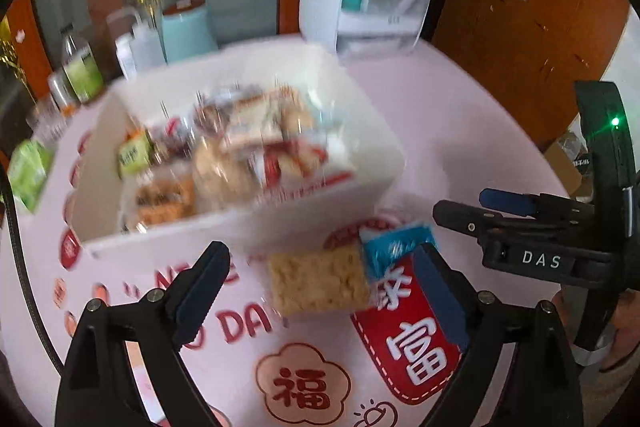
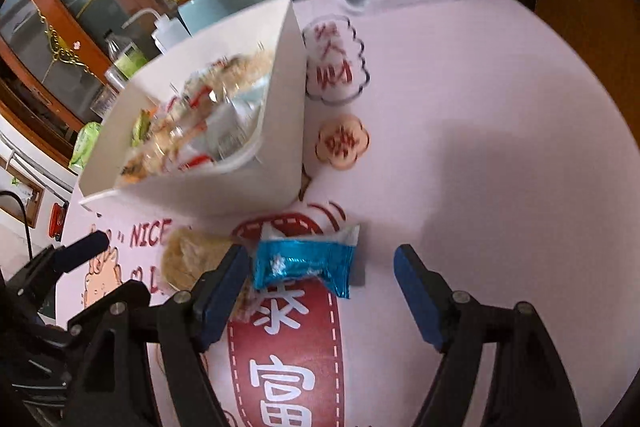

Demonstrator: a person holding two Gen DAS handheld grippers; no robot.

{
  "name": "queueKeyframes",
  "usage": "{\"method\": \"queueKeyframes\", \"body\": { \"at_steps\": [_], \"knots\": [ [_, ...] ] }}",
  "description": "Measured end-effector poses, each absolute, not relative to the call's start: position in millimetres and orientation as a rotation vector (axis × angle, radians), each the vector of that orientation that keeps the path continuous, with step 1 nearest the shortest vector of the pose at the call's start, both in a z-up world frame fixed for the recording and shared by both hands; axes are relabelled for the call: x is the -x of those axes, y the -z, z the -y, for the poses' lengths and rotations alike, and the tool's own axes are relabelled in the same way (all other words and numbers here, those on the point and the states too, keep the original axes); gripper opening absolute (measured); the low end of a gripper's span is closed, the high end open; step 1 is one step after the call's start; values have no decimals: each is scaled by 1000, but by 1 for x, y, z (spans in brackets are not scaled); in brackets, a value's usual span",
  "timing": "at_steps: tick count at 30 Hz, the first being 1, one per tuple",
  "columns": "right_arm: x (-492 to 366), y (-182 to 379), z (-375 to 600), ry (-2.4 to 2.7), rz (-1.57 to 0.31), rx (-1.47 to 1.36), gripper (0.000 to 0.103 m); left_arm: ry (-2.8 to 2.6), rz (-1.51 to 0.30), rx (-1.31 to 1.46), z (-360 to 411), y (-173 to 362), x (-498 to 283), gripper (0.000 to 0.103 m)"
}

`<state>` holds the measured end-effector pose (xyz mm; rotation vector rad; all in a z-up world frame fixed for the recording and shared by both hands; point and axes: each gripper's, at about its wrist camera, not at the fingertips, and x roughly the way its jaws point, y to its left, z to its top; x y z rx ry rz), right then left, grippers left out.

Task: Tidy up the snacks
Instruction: 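Grasp the blue wrapped snack with the right gripper while the left grasps the rice-cracker block, then carry the blue snack into the tray with the right gripper while the left carries the rice-cracker block there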

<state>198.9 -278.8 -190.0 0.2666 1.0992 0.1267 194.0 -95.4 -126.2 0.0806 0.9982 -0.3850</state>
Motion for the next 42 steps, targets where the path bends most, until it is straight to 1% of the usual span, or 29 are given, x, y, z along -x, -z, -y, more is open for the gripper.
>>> {"method": "queueKeyframes", "body": {
  "at_steps": [3,7,8,9,12,14,15,17,18,23,28,36,42],
  "knots": [
    [-202,202,275,-134,-1117,-269,76,364,-1060,-58,94,153,-196,92],
    [-207,216,270,-142,-1146,-262,76,320,-1069,-56,90,172,-198,92],
    [-209,219,269,-141,-1155,-256,76,315,-1070,-59,90,176,-198,94],
    [-211,221,267,-142,-1164,-252,76,307,-1073,-63,90,179,-199,101],
    [-214,225,258,-140,-1169,-211,76,299,-1091,-70,92,190,-202,103],
    [-216,225,253,-142,-1170,-171,74,303,-1101,-76,93,193,-203,103],
    [-217,225,251,-140,-1165,-152,67,306,-1105,-83,95,195,-204,103],
    [-217,225,247,-135,-1156,-97,61,303,-1107,-102,97,197,-204,103],
    [-217,225,247,-142,-1153,-82,47,302,-1104,-114,98,199,-204,103],
    [-213,223,264,-129,-1147,-83,45,305,-1126,-115,106,208,-206,103],
    [-204,223,287,-102,-1145,-158,45,296,-1150,-121,114,218,-209,103],
    [-198,225,284,-87,-1123,-137,45,272,-1208,-76,120,240,-223,103],
    [-197,225,282,-77,-1110,-138,45,254,-1206,-55,122,242,-223,103]
  ]
}}
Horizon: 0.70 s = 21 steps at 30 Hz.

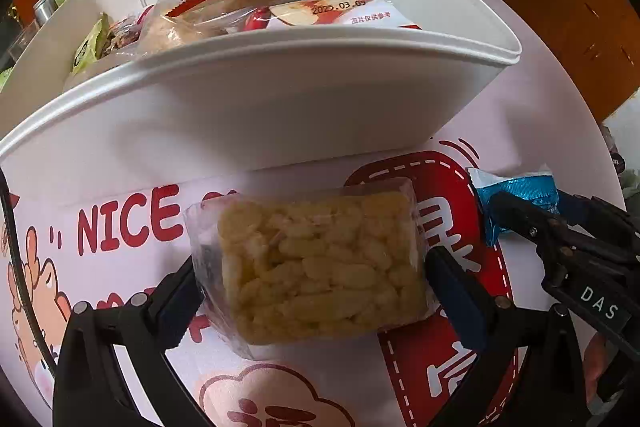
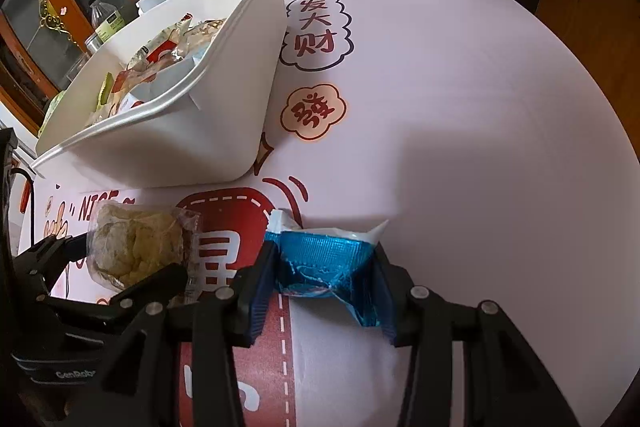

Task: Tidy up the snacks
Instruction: 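Carry the blue snack into the tray with the right gripper while the left carries the rice-cracker block there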

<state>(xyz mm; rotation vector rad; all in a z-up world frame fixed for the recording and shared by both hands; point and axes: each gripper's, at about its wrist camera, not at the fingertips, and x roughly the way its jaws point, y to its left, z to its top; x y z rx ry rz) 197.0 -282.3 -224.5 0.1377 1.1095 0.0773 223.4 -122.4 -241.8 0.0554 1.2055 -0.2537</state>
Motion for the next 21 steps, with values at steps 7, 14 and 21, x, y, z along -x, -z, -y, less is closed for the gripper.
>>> {"method": "queueKeyframes", "body": {
  "at_steps": [7,14,21],
  "knots": [
    [-195,224,277,-83,-1120,-141,44,254,-1191,-54,122,235,-211,85],
    [-177,212,262,-120,-1123,-155,44,256,-1165,-82,109,219,-190,84],
    [-152,151,237,-189,-1021,-145,44,258,-1056,-101,79,161,-151,84]
  ]
}}
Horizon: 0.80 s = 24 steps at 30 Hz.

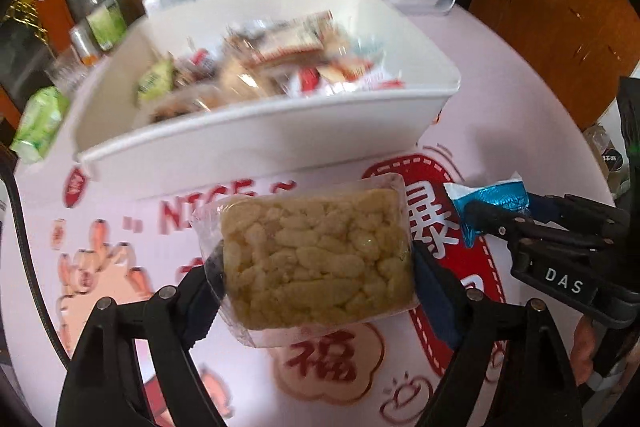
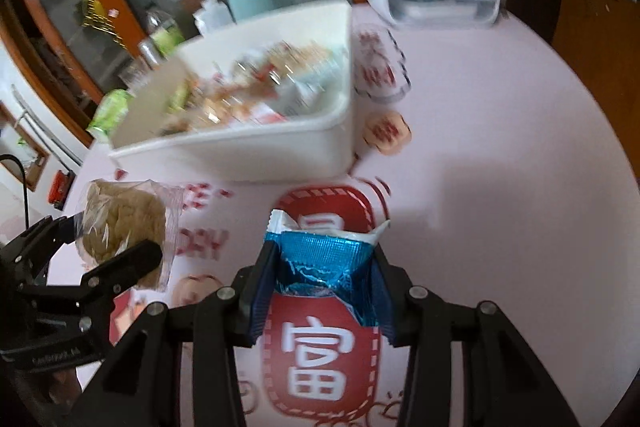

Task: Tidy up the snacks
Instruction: 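Carry the blue snack into the tray with the right gripper while the left carries the rice-cracker block there, then release both snacks in the tray and open both grippers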

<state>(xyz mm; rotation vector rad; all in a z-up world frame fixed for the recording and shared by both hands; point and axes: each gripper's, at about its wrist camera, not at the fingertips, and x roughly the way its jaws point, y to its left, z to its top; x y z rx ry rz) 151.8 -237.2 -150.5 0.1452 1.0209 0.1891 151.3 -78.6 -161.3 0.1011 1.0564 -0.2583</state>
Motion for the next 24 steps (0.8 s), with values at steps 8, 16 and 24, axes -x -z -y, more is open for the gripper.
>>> {"method": "queueKeyframes", "body": {
  "at_steps": [8,16,24],
  "knots": [
    [-151,75,210,-249,-853,-120,44,208,-903,-84,42,80,-144,84],
    [-185,16,189,-254,-718,-81,44,100,-776,-69,6,7,-176,84],
    [-232,-21,185,-239,-647,-88,44,9,-733,-54,-11,-29,-227,84]
  ]
}}
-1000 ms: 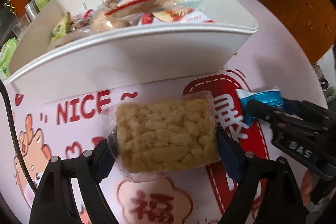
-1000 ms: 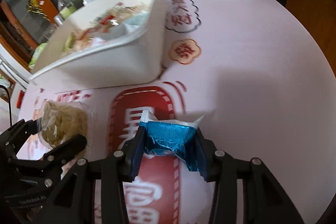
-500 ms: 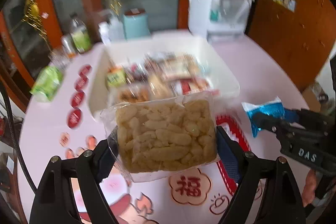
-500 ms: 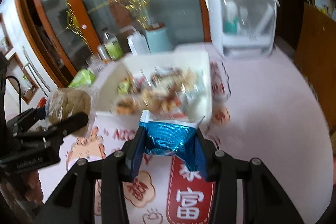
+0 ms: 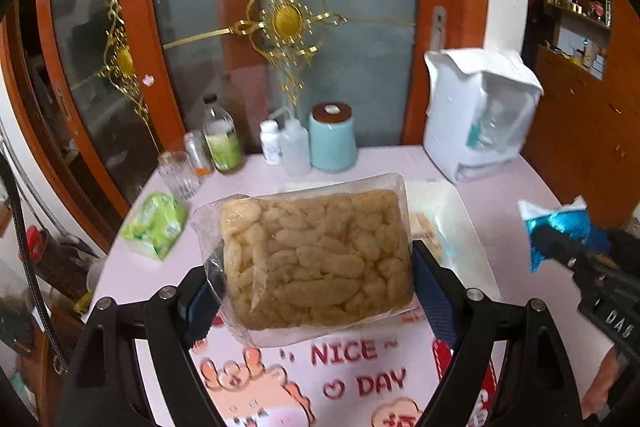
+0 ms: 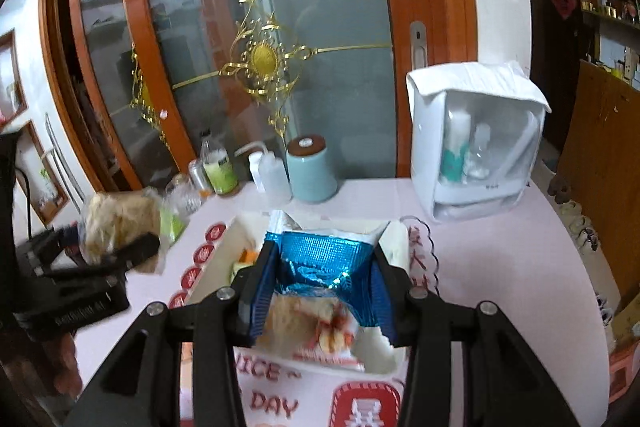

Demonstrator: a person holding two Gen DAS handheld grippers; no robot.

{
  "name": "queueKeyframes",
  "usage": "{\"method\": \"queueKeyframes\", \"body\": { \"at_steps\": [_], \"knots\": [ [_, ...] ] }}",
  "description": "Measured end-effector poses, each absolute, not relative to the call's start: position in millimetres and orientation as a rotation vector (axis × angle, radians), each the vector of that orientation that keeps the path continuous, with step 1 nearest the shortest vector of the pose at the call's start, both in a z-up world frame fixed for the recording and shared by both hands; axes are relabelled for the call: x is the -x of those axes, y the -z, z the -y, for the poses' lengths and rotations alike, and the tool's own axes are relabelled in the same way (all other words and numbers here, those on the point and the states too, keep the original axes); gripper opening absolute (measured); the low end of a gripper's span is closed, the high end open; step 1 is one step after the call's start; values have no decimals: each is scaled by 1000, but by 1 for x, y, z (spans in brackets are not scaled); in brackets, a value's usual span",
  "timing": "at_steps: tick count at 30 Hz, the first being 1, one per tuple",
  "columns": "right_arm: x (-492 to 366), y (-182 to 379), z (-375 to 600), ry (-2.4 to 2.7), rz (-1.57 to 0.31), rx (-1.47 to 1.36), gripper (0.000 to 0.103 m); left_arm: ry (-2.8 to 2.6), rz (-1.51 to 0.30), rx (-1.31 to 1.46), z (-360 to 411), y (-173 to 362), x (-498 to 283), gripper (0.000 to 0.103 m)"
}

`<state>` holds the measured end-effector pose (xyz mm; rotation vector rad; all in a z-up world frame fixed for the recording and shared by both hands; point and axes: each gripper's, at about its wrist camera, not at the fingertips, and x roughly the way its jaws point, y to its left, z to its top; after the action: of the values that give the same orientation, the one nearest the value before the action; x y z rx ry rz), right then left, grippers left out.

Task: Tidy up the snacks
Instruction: 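Release both snacks in the tray and open both grippers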

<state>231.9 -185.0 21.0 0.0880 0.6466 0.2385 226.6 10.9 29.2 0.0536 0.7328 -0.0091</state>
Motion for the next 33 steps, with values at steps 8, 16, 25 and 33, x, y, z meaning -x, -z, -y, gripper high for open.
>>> {"method": "queueKeyframes", "body": {
  "at_steps": [8,16,25,33],
  "knots": [
    [-313,-7,168,-217,-721,-102,48,-42,-745,-69,-16,-31,-280,84],
    [-365,39,160,-216,-851,-131,72,-27,-865,-32,-22,8,-346,90],
    [-354,38,167,-221,-852,-146,73,-49,-855,-58,-18,26,-354,103],
    [-318,13,170,-201,-824,-142,73,-35,-858,-47,-13,15,-334,103]
  ]
}}
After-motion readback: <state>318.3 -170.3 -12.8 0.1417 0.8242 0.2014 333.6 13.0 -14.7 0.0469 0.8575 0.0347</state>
